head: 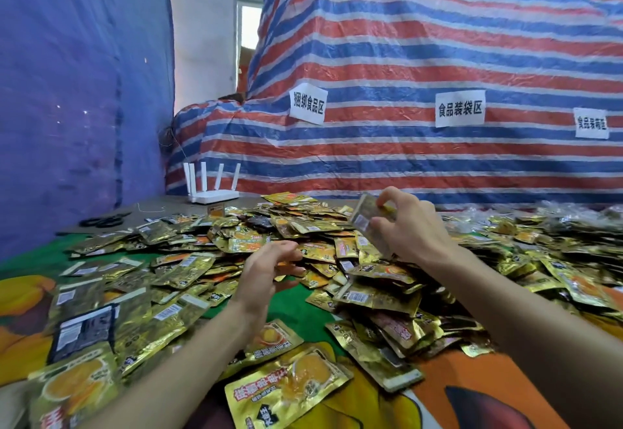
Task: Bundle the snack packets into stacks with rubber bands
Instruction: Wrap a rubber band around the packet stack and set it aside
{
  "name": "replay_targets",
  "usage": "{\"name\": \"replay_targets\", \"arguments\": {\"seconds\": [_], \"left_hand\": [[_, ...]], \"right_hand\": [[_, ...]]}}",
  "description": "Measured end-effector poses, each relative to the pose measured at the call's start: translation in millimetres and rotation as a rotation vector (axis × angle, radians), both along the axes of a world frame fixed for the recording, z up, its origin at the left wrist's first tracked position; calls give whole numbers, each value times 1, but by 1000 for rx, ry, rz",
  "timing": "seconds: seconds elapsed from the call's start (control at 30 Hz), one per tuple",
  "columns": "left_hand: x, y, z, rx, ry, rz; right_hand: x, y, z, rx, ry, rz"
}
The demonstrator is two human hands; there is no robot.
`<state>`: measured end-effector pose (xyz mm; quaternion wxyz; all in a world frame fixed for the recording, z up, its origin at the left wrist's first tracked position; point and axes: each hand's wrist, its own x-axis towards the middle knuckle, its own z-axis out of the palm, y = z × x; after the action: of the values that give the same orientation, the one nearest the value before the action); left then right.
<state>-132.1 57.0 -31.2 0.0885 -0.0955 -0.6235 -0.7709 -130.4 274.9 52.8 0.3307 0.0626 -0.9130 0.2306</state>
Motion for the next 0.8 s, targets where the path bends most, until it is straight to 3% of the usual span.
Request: {"name": "replay_targets", "arguments": {"seconds": [0.1, 0.17, 0.27, 0.37, 0.53, 0.6, 0.67, 0.73, 0.8], "left_hand": [[-3, -1, -1, -69, 42, 39], [-5, -1, -2, -169, 99, 71], [-5, -5, -5, -525, 312, 149], [-5, -7, 6, -867, 548, 283], [-9, -2, 37, -1168, 774, 295], [-12, 0, 48, -1236, 792, 264], [-13, -1, 59, -1256, 766, 240], [-11, -5, 67, -1285, 723, 219], [-6, -16, 75, -1372, 639, 194]], "right_hand": [[-14, 5, -7, 127, -123, -75], [-20, 5, -16, 312, -227, -178], [-22, 4, -21, 536, -243, -328], [-21, 4, -22, 569, -253, -365], [-14, -5, -24, 532, -351, -369], [-12, -10, -27, 561, -302, -373], [-9, -15, -31, 564, -168, -289], [-3, -23, -31, 456, -107, 17], [7, -34, -29, 314, -283, 425]]}}
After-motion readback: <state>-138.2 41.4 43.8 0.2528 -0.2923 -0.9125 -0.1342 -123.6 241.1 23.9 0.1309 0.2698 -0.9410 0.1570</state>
